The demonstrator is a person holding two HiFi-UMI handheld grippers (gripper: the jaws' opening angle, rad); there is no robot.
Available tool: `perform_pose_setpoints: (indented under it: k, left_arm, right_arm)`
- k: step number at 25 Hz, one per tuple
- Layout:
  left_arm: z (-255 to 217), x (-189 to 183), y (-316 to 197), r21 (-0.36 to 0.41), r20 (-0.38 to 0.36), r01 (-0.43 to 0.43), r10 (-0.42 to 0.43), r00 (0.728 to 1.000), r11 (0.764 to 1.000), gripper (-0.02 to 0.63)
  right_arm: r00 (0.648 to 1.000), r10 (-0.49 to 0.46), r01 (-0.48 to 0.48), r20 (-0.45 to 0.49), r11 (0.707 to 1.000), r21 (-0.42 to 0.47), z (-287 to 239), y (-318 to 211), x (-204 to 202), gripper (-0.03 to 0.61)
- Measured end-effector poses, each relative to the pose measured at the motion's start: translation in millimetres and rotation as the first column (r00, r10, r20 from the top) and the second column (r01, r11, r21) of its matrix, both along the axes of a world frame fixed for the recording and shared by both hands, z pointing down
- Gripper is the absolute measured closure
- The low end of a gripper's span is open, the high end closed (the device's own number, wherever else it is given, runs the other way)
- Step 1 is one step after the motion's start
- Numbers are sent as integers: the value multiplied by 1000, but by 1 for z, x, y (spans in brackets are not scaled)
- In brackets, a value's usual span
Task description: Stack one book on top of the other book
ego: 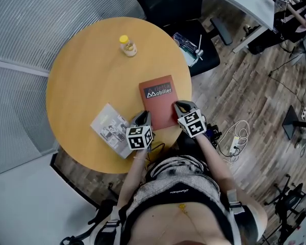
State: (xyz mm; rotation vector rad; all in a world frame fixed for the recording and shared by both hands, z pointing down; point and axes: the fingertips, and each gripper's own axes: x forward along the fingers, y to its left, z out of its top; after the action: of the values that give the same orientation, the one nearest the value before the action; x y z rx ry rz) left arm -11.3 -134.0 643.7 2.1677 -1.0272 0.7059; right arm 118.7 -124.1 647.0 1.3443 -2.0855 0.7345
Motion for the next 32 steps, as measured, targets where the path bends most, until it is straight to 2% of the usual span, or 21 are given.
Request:
perform_pose_setpoints:
  k: [3,4,5,6,11,18,21,24,32]
  left_arm:
    - [6,-3,-2,-50,-27,16,-18,999,999,574]
    - [10,-3,-2,-75,-40,19,-22,999,997,486]
    - [13,-3,-1,-99,-52,24,-30,998,995,437]
    - [16,-4,-1,-119,-60,30,-37,997,992,437]
    - [33,-1,3,-210,-70,17,-32,997,977,417]
    - [52,5,8,-290,-58,1,-19,998,957,400]
    - [57,7,10,-293,-40,-7,-5,999,956,400]
    - [60,6,9,-282,-15,-13,9,1000,959,400]
    - [62,5,10,-296,-55,15,-33,998,955,400]
  right_arm:
    - [999,30,-29,20,999,-17,6,-2,5,549]
    - [999,40,-40,30,999,-27,10,-3,6,526]
    - [998,50,-48,43,998,-41,13,-3,7,458]
    - [997,58,-54,59,997,-58,17,-3,7,425]
    - [980,116,-90,159,982,-164,34,-3,8,374]
    - [949,183,-101,258,947,-304,59,2,4,351]
    - [937,180,-81,299,945,-317,61,2,-4,351]
    - [944,169,-74,285,946,-315,63,3,-6,353]
    - [943,182,-89,278,944,-319,62,5,-5,353]
